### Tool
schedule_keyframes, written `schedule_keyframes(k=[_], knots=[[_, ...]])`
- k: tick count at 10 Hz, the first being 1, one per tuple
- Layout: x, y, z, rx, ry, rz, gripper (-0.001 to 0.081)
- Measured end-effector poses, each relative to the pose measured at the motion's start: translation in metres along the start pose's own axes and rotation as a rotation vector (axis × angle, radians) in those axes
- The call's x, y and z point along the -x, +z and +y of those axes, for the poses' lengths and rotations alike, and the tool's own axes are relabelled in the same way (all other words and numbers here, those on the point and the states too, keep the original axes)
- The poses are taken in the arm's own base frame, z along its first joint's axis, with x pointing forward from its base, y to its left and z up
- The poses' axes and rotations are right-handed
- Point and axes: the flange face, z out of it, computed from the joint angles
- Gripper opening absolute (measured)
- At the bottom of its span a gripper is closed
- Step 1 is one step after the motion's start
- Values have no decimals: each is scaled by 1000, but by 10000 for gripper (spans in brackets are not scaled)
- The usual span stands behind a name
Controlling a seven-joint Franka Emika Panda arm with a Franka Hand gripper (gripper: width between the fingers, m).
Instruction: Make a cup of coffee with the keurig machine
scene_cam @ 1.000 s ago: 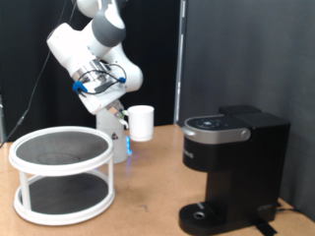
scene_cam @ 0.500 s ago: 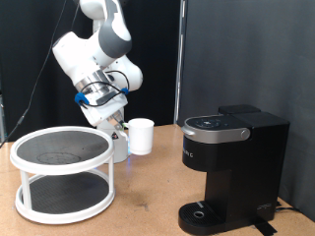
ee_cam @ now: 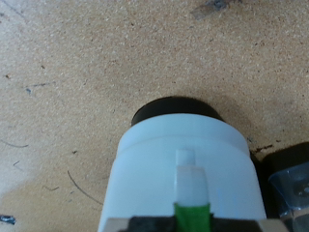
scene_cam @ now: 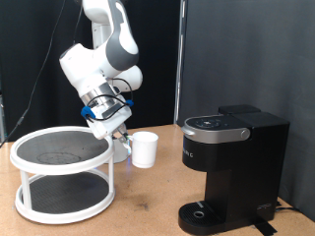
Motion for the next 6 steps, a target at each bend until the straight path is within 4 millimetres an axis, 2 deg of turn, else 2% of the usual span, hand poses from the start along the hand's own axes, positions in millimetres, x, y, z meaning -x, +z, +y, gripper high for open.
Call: schedule_keyframes(k=[6], knots=[[-2,30,2,-23,8,52,70]])
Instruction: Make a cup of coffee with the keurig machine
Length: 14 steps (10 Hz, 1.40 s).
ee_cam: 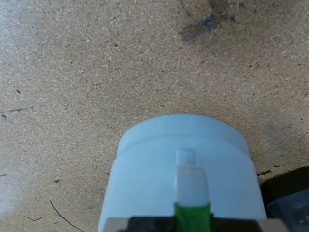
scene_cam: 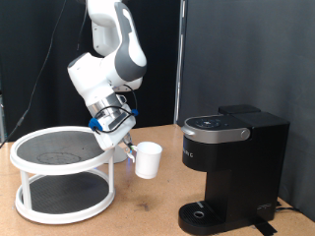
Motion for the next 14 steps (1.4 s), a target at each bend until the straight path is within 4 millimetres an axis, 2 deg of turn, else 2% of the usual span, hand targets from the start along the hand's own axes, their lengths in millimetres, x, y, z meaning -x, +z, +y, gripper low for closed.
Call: schedule_keyframes(k=[9,14], knots=[[4,23,7,-26,-9,33,70],[14,36,19,-35,8,1,70]])
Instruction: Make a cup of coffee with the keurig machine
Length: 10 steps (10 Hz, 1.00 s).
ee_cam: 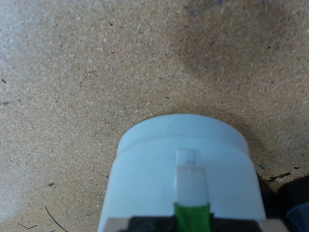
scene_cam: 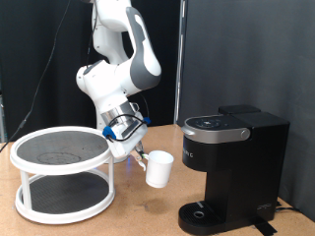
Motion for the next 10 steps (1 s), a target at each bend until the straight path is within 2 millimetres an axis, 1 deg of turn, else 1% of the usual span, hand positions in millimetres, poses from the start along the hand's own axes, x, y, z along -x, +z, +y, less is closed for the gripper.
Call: schedule_keyframes(k=[5,10], knots=[[8,21,9,-14,-1,-15,70],[23,35,23,-2,-12,-38,70]])
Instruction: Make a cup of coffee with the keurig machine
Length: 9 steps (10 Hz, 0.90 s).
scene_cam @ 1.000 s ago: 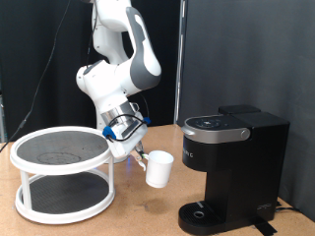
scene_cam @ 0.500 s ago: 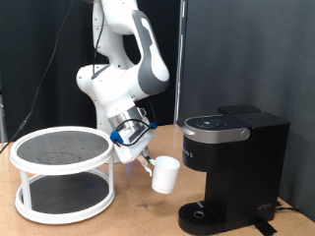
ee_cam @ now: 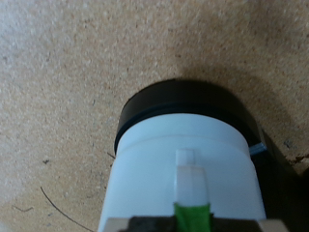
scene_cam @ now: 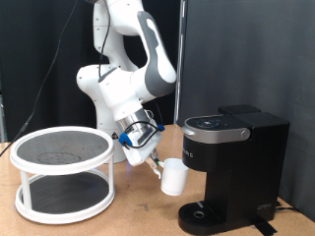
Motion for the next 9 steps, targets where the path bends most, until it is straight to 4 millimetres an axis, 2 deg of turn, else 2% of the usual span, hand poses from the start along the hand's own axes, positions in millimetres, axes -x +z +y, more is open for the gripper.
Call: schedule_keyframes(k=[5,9], knots=[[14,11,16,15,-24,-36,70],[15,18,26,17,-51,-93,70]])
